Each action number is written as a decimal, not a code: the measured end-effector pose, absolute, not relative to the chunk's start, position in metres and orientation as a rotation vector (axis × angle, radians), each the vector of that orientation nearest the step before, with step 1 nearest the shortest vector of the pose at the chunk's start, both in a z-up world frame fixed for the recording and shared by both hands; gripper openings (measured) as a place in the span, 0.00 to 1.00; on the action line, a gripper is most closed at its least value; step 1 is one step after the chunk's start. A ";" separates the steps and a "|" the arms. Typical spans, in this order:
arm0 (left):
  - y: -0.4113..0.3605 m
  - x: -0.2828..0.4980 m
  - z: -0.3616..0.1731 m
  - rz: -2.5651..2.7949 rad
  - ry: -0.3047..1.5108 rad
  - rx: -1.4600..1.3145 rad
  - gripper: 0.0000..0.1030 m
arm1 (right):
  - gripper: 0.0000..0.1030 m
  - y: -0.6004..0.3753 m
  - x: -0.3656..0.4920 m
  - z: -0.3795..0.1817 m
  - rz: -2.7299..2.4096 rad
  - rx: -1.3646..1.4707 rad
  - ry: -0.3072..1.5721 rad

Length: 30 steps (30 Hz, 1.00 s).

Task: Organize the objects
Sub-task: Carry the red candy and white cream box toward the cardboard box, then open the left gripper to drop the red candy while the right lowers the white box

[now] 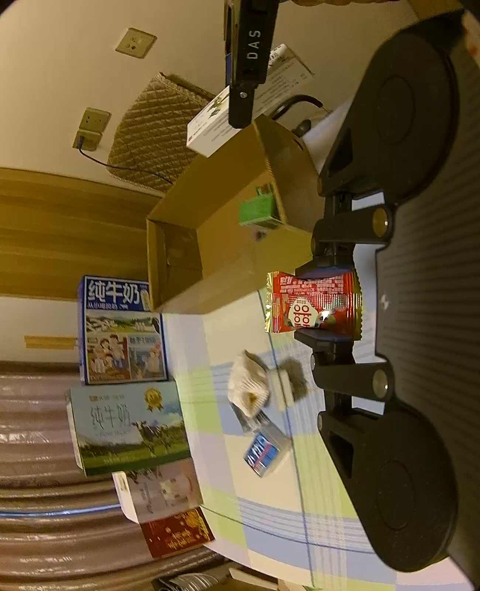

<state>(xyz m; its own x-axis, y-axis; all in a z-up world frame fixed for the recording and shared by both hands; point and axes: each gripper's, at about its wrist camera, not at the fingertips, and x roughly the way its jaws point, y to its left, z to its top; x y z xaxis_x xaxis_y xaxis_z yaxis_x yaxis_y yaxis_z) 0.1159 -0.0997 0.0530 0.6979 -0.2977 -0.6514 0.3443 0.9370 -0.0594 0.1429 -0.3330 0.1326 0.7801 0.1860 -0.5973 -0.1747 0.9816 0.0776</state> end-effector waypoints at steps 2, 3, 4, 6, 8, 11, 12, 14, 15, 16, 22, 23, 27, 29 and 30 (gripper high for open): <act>-0.107 0.122 0.056 -0.375 0.708 0.070 0.22 | 0.34 -0.343 0.149 0.135 0.176 0.020 0.643; -0.112 0.126 0.057 -0.384 0.706 0.068 0.22 | 0.34 -0.348 0.153 0.136 0.168 0.019 0.642; -0.117 0.130 0.058 -0.392 0.705 0.067 0.22 | 0.34 -0.352 0.157 0.137 0.162 0.019 0.642; -0.127 0.139 0.060 -0.408 0.703 0.065 0.22 | 0.34 -0.360 0.164 0.139 0.157 0.022 0.643; -0.138 0.148 0.062 -0.425 0.701 0.064 0.22 | 0.34 -0.368 0.171 0.140 0.155 0.028 0.644; -0.154 0.164 0.063 -0.447 0.703 0.066 0.22 | 0.34 -0.377 0.182 0.140 0.155 0.039 0.646; -0.159 0.168 0.063 -0.453 0.703 0.069 0.22 | 0.34 -0.380 0.187 0.140 0.153 0.044 0.649; -0.169 0.178 0.062 -0.463 0.706 0.068 0.22 | 0.34 -0.384 0.195 0.138 0.148 0.050 0.655; -0.173 0.183 0.061 -0.469 0.710 0.065 0.22 | 0.34 -0.385 0.200 0.136 0.146 0.055 0.659; -0.179 0.189 0.059 -0.475 0.715 0.065 0.22 | 0.34 -0.387 0.204 0.134 0.145 0.058 0.663; -0.204 0.219 0.047 -0.498 0.740 0.073 0.22 | 0.34 -0.391 0.231 0.122 0.141 0.069 0.688; -0.207 0.224 0.045 -0.500 0.742 0.073 0.22 | 0.34 -0.391 0.235 0.120 0.140 0.068 0.692; -0.217 0.243 0.037 -0.505 0.750 0.075 0.23 | 0.34 -0.393 0.251 0.112 0.138 0.074 0.709; -0.220 0.251 0.033 -0.506 0.749 0.074 0.23 | 0.34 -0.395 0.258 0.109 0.135 0.078 0.714; -0.221 0.254 0.031 -0.508 0.751 0.072 0.23 | 0.34 -0.396 0.261 0.108 0.134 0.079 0.716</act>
<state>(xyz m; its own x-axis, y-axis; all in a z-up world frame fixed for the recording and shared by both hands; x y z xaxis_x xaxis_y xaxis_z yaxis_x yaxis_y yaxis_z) 0.2541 -0.2210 0.0312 0.6167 -0.4158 -0.6684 0.4662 0.8771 -0.1155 0.2606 -0.3956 0.1075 0.7464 0.1492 -0.6486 -0.0947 0.9884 0.1183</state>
